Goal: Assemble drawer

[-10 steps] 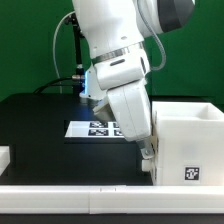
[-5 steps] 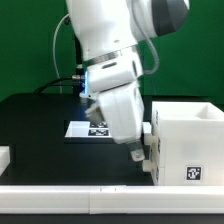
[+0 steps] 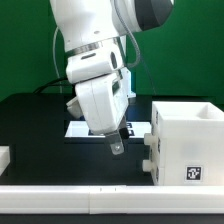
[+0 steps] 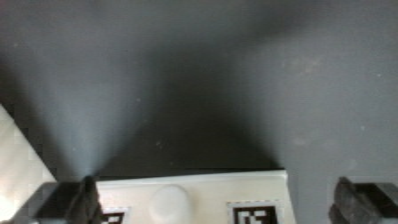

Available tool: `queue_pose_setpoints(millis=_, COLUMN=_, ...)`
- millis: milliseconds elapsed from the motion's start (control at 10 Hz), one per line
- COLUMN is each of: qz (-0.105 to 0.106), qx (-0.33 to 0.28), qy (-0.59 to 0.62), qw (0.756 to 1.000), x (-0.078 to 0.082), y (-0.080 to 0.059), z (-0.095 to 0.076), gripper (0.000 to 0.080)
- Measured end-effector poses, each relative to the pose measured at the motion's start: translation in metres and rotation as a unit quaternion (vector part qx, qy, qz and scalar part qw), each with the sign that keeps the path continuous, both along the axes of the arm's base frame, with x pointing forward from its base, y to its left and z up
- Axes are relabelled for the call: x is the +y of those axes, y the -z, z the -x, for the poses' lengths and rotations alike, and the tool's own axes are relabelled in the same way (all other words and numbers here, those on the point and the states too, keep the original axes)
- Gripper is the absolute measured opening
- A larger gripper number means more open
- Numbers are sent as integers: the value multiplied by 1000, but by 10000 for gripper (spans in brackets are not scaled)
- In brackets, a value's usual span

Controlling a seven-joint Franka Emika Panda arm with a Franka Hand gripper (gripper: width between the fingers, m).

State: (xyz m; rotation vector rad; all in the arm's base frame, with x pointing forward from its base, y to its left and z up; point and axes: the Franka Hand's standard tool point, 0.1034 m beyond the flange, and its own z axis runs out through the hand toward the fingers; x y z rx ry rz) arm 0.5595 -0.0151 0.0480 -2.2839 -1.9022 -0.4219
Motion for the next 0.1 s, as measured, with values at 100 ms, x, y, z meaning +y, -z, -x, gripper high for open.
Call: queue_pose_setpoints(millis=100, qz=0, qx=1, qy=0, qw=1000, x=0, y=1, z=0, gripper=649)
